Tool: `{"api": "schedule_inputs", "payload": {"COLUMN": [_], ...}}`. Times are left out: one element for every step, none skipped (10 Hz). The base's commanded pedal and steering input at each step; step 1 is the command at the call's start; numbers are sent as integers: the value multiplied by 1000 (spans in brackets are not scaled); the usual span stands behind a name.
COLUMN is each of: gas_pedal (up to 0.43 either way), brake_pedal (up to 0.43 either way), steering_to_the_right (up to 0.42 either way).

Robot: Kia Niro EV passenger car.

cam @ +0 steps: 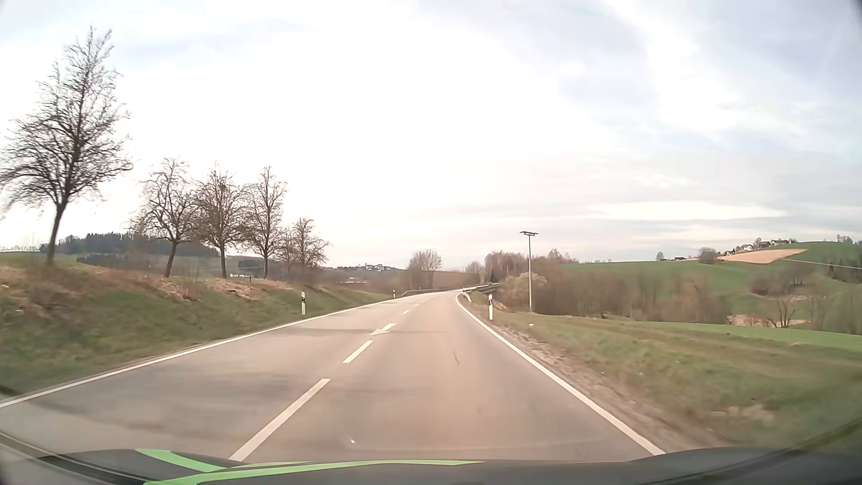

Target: Follow the waypoints while adhering to traffic rules and regulations

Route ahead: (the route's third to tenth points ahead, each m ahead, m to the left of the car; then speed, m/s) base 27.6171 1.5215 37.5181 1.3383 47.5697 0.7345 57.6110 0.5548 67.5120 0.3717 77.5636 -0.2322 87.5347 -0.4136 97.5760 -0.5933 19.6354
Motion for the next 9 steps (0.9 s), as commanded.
{"api": "schedule_inputs", "payload": {"gas_pedal": [98,98,110,110,110,118,130,130,130], "brake_pedal": [0,0,0,0,0,0,0,0,0], "steering_to_the_right": [1,1,1,1,1,1,1,1,1]}}
